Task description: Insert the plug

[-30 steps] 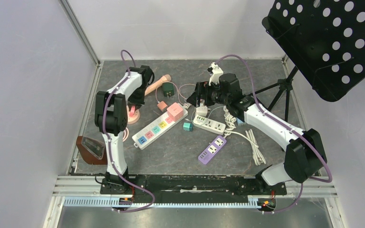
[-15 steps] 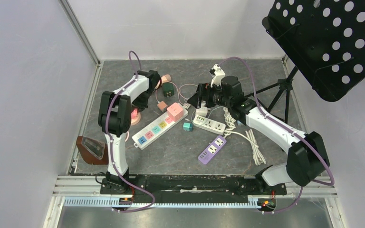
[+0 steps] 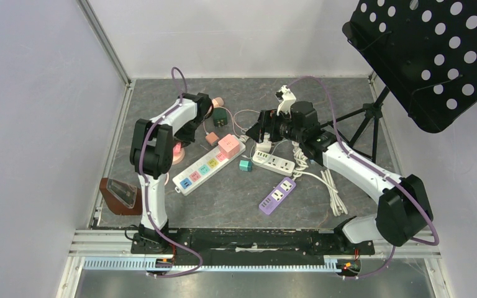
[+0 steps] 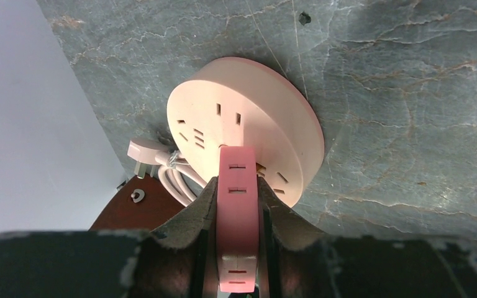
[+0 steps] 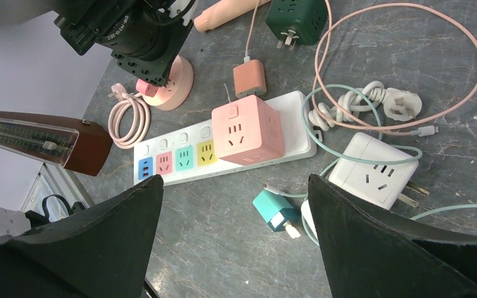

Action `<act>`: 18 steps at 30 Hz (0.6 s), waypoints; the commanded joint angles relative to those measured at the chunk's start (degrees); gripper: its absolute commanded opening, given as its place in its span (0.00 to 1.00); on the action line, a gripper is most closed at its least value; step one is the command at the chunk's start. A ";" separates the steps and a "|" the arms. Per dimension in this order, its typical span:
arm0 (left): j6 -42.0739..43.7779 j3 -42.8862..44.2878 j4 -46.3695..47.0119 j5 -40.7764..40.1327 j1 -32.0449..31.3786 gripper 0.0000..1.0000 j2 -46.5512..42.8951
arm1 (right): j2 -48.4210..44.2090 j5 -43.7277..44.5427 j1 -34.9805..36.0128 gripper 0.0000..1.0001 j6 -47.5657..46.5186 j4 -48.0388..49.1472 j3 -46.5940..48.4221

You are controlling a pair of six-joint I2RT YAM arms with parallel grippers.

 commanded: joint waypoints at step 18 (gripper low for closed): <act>-0.36 3.61 2.07 12.30 0.24 0.71 -4.24 | -0.54 -2.04 -0.21 0.90 0.64 4.91 1.03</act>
